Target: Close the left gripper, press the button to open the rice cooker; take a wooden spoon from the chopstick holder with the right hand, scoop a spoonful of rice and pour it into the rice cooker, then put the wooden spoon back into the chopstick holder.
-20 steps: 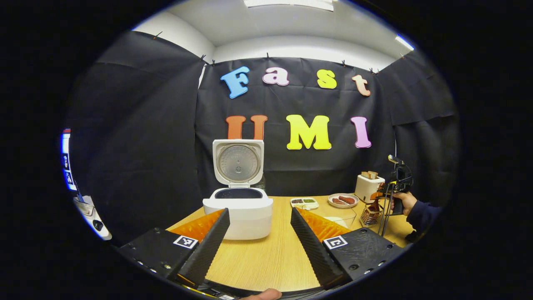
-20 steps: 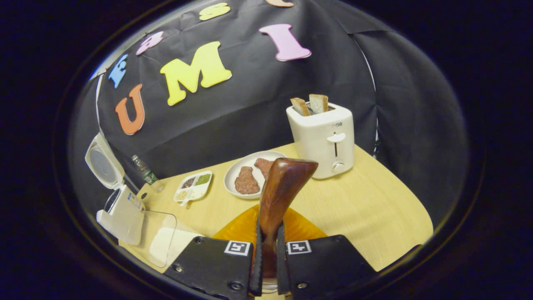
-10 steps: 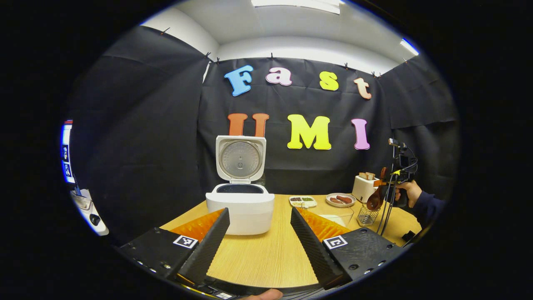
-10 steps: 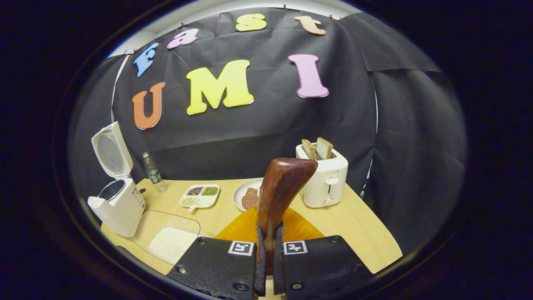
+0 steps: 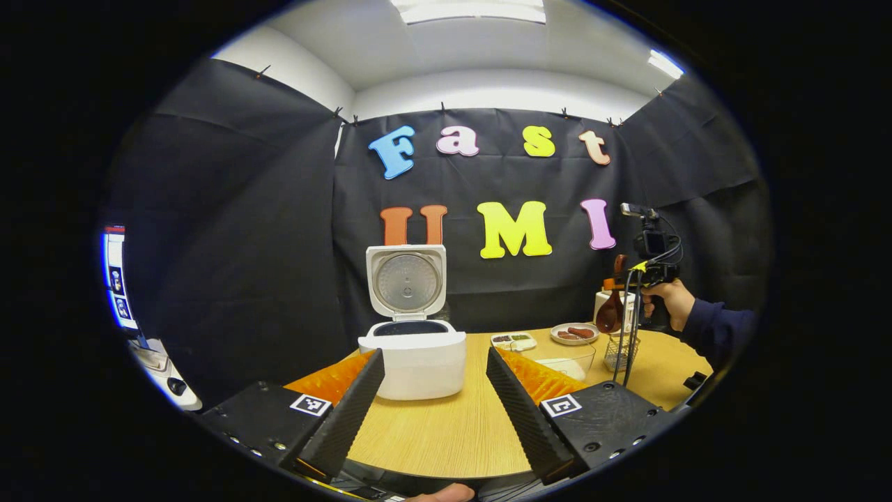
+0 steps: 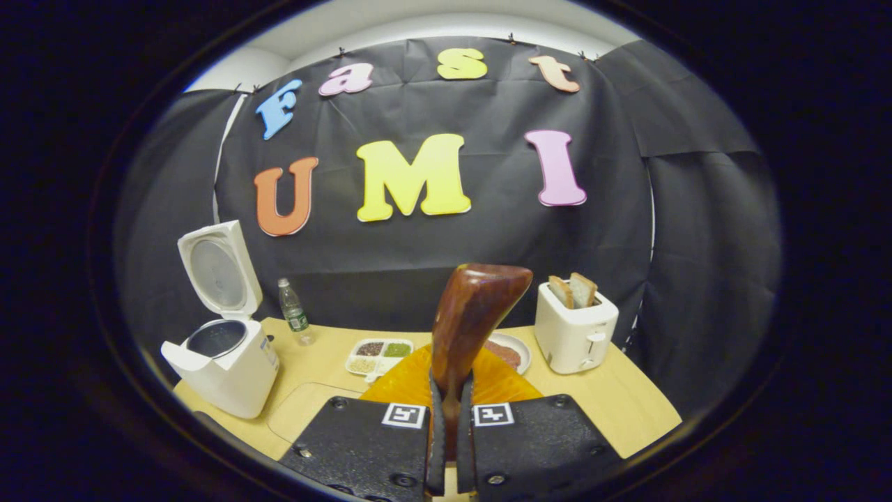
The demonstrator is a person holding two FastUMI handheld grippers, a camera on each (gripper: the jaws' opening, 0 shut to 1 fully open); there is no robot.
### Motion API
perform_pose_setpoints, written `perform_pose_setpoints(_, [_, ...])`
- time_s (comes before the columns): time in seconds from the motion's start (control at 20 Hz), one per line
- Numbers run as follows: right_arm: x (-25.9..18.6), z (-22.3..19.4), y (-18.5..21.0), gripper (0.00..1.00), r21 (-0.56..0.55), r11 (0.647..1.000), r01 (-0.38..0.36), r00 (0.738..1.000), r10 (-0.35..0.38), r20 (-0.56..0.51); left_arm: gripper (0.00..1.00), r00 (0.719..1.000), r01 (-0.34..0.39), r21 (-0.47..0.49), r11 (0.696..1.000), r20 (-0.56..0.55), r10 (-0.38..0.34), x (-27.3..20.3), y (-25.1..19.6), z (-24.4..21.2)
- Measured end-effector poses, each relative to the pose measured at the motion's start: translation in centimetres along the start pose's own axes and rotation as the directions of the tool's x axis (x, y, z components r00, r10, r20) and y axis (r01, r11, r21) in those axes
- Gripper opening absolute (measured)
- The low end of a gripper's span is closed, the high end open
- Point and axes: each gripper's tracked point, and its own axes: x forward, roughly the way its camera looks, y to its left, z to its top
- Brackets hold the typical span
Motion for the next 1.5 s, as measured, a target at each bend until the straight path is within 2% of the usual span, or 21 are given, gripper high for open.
perform_pose_setpoints(0.1, [0.9, -1.2, 2.6, 0.12, -0.003, 1.0, -0.012, 1.0, 0.012, -0.01, 0.94, 1.0, -0.001, -0.01, 1.0, 0.001, 0.001, -0.5, 0.3, -0.1])
perform_pose_setpoints(0.3, [4.3, -6.1, 5.2, 0.12, -0.06, 0.997, 0.043, 0.998, -0.046, -0.05, 0.94, 1.0, -0.021, -0.017, 1.0, -0.002, 0.021, -0.6, 1.5, -0.1])
perform_pose_setpoints(0.5, [6.7, -10.3, 5.4, 0.12, -0.101, 0.99, 0.098, 0.99, -0.107, -0.089, 0.94, 1.0, -0.015, -0.039, 0.999, -0.008, 0.014, -0.6, 1.9, -0.6])
perform_pose_setpoints(0.6, [6.8, -10.6, 5.7, 0.12, -0.132, 0.985, 0.108, 0.992, -0.115, -0.047, 0.94, 1.0, -0.02, -0.057, 0.998, -0.011, 0.02, -0.5, 2.6, -0.9])
perform_pose_setpoints(0.7, [6.4, -12.1, 7.8, 0.12, -0.098, 0.994, 0.046, 0.996, -0.053, -0.073, 0.94, 1.0, -0.015, -0.069, 0.998, -0.012, 0.014, -0.3, 2.5, -1.1])
perform_pose_setpoints(0.8, [6.0, -14.1, 9.9, 0.12, -0.002, 1.0, -0.03, 0.989, 0.03, -0.146, 0.94, 1.0, -0.001, -0.073, 0.997, -0.024, 0.0, -0.2, 2.1, -1.6])
perform_pose_setpoints(0.95, [5.7, -14.4, 10.7, 0.12, 0.069, 0.996, -0.062, 0.977, 0.075, -0.201, 0.94, 0.999, 0.016, -0.062, 0.998, -0.027, -0.018, -0.2, 1.3, -1.6])
perform_pose_setpoints(1.1, [4.9, -15.1, 11.7, 0.12, 0.168, 0.979, -0.113, 0.951, 0.156, -0.268, 0.94, 0.999, 0.028, -0.05, 0.998, -0.018, -0.029, -0.3, 0.9, -1.3])
perform_pose_setpoints(1.2, [4.7, -15.2, 11.2, 0.12, 0.2, 0.973, -0.117, 0.94, 0.173, -0.294, 0.94, 0.999, 0.042, -0.056, 0.998, -0.013, -0.043, -0.3, 0.4, -1.3])
perform_pose_setpoints(1.3, [4.7, -15.4, 10.3, 0.12, 0.28, 0.955, -0.1, 0.928, 0.191, -0.321, 0.94, 0.999, 0.049, -0.062, 0.997, -0.016, -0.05, -0.3, 0.1, -1.4])
perform_pose_setpoints(1.5, [4.6, -15.5, 9.2, 0.12, 0.473, 0.879, -0.065, 0.904, 0.252, -0.345, 0.94, 0.998, 0.049, -0.049, 0.998, -0.031, -0.051, -0.1, -0.2, -1.7])
